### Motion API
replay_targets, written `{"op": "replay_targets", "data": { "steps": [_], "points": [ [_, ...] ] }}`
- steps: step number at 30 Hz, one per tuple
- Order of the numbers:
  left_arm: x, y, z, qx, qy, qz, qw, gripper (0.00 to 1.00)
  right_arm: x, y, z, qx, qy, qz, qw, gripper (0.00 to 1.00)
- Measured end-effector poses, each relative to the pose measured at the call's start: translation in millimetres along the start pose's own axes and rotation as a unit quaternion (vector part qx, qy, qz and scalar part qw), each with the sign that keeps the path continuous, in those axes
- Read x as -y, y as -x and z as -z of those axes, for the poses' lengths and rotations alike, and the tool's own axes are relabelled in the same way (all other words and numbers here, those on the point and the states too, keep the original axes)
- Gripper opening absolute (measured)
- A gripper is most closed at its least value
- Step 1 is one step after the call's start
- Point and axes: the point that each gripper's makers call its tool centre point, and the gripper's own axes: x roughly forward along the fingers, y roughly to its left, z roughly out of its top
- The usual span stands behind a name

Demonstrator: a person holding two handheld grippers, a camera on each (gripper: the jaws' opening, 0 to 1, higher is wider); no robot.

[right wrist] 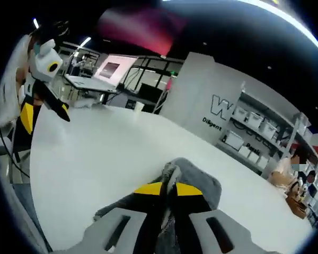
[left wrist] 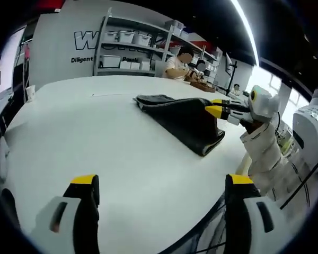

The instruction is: Open the folded towel by lifting each exposed corner and separating the folded layers until the towel lies flat within the target outline without major curled edges

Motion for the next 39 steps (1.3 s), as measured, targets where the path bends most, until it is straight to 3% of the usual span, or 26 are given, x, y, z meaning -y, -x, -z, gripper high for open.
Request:
{"op": "replay_targets", "data": {
  "steps": [13,15,29,32,36,39],
  "points": [
    [4.5,-7,-4.7,0.002,-0.005,0.011,0.9999,0.97,53,17,2.3,0.001,-0.008,0.073,0.9973,0.00],
    [5.3,-8,-5.2,0.002,-0.006,0.013,0.9999,0.97,70,25,6.5,-0.003,-0.012,0.096,0.9953,0.00],
    [3.5,-9,-3.5,-0.001,-0.003,0.010,0.9999,0.97,103,47,20.9,-0.018,-0.019,0.150,0.9884,0.00],
    [3.3,-11,-3.2,-0.002,-0.002,0.012,0.9999,0.97,122,61,29.9,-0.030,-0.022,0.186,0.9819,0.00],
    [3.4,-11,-3.1,-0.002,-0.002,0.013,0.9999,0.97,127,65,33.2,-0.034,-0.023,0.196,0.9798,0.00],
    [3.1,-11,-2.7,-0.004,-0.003,0.012,0.9999,0.97,137,74,39.4,-0.038,-0.031,0.222,0.9739,0.00]
  ]
}}
